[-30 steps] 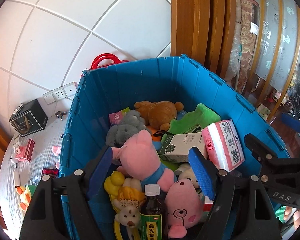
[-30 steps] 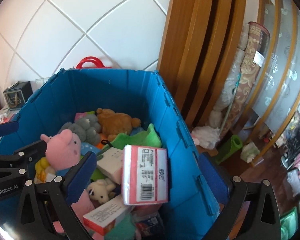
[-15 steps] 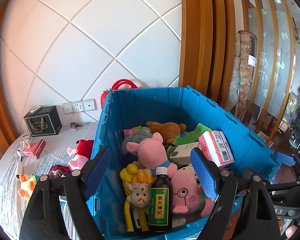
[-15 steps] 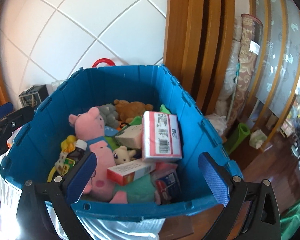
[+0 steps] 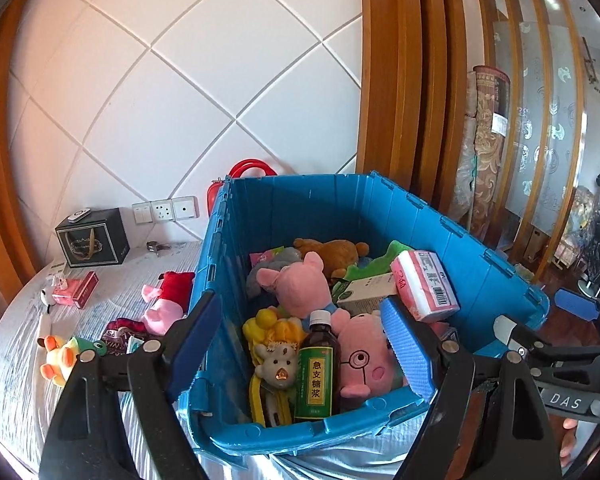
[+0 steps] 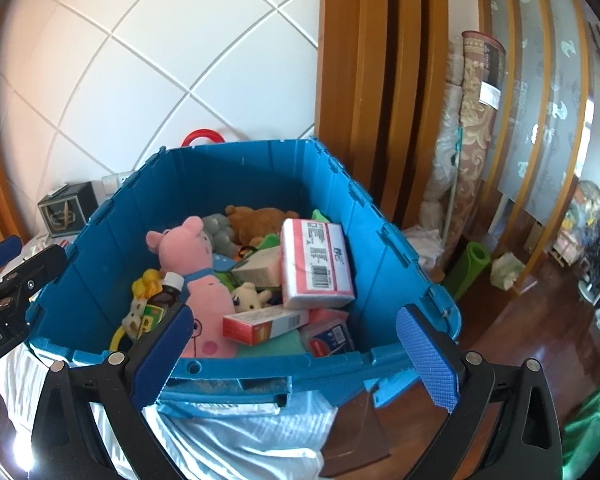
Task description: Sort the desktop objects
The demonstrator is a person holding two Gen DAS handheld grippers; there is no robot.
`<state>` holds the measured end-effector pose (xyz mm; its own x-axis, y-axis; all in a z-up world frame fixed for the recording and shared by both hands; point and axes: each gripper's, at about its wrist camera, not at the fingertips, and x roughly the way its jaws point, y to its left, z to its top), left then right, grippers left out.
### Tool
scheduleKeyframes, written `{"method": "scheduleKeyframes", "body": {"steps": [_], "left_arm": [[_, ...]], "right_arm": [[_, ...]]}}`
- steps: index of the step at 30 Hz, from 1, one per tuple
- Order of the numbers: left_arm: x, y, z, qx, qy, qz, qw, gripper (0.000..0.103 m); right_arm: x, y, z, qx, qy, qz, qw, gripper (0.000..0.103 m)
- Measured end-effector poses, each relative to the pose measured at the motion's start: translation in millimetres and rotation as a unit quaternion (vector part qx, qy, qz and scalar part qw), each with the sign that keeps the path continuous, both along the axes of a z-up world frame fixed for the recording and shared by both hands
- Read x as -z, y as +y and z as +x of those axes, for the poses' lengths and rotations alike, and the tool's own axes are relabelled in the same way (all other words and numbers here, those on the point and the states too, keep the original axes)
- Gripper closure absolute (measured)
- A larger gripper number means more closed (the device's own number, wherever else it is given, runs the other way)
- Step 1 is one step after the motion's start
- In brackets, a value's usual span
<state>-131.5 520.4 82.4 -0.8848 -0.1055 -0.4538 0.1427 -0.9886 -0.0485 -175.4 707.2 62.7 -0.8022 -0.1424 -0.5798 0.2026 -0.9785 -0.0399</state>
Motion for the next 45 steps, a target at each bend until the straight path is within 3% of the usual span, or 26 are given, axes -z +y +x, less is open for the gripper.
{"method": "scheduleKeyframes", "body": {"steps": [10, 45], "left_arm": [[-1, 1, 6, -0.005, 0.001, -0.001, 1.0000, 0.021], [3, 6, 5, -0.009, -0.015, -0.013, 0.9998, 0.021]], "right_arm": [[-6, 1, 16, -0.005, 0.017, -0.009, 1.000, 0.000], [-2, 8, 7, 0.017, 0.018, 0.004, 1.000, 0.000]]}}
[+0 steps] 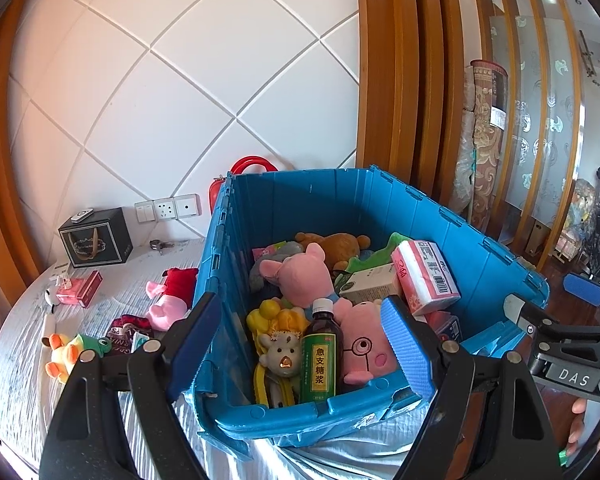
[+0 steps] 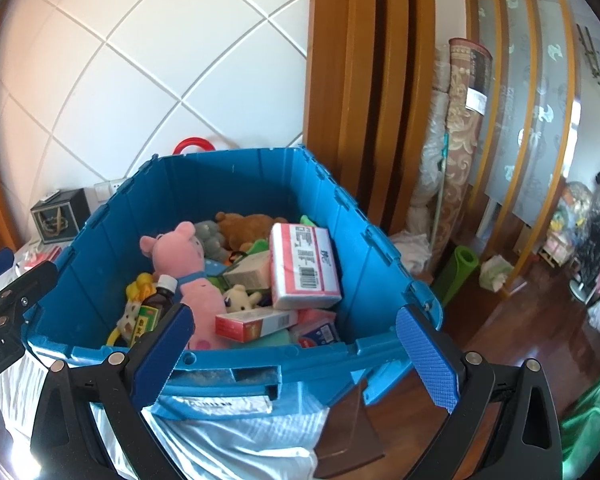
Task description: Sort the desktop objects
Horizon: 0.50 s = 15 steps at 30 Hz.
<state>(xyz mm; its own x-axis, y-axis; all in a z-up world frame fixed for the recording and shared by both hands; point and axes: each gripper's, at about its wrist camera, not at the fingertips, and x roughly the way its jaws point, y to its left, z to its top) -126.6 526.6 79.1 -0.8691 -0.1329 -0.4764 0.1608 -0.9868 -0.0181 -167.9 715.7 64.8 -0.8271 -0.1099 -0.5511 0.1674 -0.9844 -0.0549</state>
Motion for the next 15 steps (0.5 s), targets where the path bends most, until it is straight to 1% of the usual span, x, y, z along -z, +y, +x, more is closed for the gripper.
{"method": "scheduleKeyframes", "body": {"steps": [11, 15], "left_arm": [[0.9, 1.9, -3.9, 0.000, -0.008, -0.001, 1.0000, 0.021], [0.6, 3.7, -2.4, 0.002, -0.004, -0.007, 1.0000, 0.021]], "right_arm": [[0.3, 3.4, -4.0, 0.002, 0.000, -0.003, 1.000, 0.000], [1.1, 3.7, -4.8, 0.004, -0.001, -0.005, 1.000, 0.000]]}}
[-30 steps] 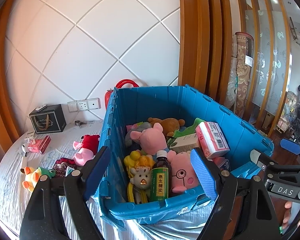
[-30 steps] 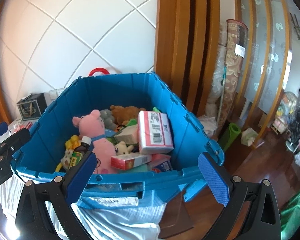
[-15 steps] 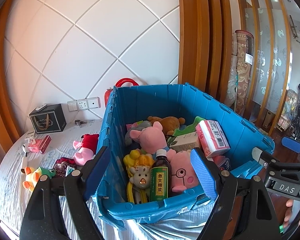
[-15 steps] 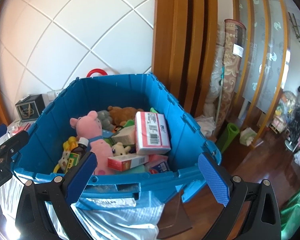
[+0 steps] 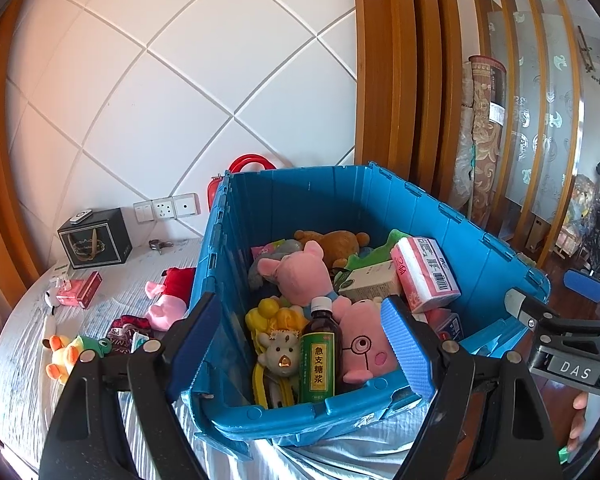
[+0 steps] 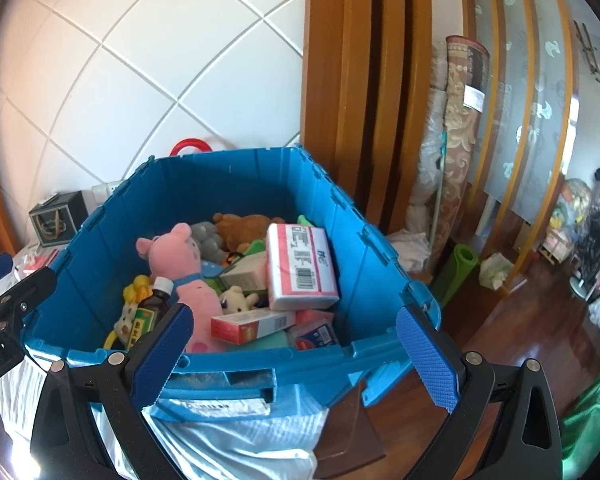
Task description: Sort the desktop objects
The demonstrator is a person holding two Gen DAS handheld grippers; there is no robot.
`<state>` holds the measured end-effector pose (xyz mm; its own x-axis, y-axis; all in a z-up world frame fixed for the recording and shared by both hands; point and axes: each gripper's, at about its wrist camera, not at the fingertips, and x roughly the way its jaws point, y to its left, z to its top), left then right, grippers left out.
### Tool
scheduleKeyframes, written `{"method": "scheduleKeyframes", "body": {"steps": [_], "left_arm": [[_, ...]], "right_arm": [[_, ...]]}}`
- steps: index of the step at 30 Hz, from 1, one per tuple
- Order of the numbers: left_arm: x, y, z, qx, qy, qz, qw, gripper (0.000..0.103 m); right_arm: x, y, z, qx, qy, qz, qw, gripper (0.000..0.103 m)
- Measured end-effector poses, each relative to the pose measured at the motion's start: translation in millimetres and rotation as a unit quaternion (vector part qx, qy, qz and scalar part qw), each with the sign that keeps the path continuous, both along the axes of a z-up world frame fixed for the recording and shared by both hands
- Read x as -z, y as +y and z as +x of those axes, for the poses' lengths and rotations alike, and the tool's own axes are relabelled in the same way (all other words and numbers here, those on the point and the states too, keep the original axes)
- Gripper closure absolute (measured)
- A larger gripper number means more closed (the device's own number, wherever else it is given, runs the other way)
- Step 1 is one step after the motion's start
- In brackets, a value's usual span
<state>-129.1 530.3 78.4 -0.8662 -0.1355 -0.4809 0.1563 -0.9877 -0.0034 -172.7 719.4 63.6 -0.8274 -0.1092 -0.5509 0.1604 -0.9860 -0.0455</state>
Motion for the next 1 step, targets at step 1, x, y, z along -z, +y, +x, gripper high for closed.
{"method": "scheduleKeyframes", "body": {"steps": [1], "left_arm": [[-0.2, 0.7, 0.3, 0.001, 0.001, -0.001, 1.0000, 0.021]], "right_arm": [[0.4, 0.3, -0.4, 0.001, -0.001, -0.001, 1.000, 0.000]]}}
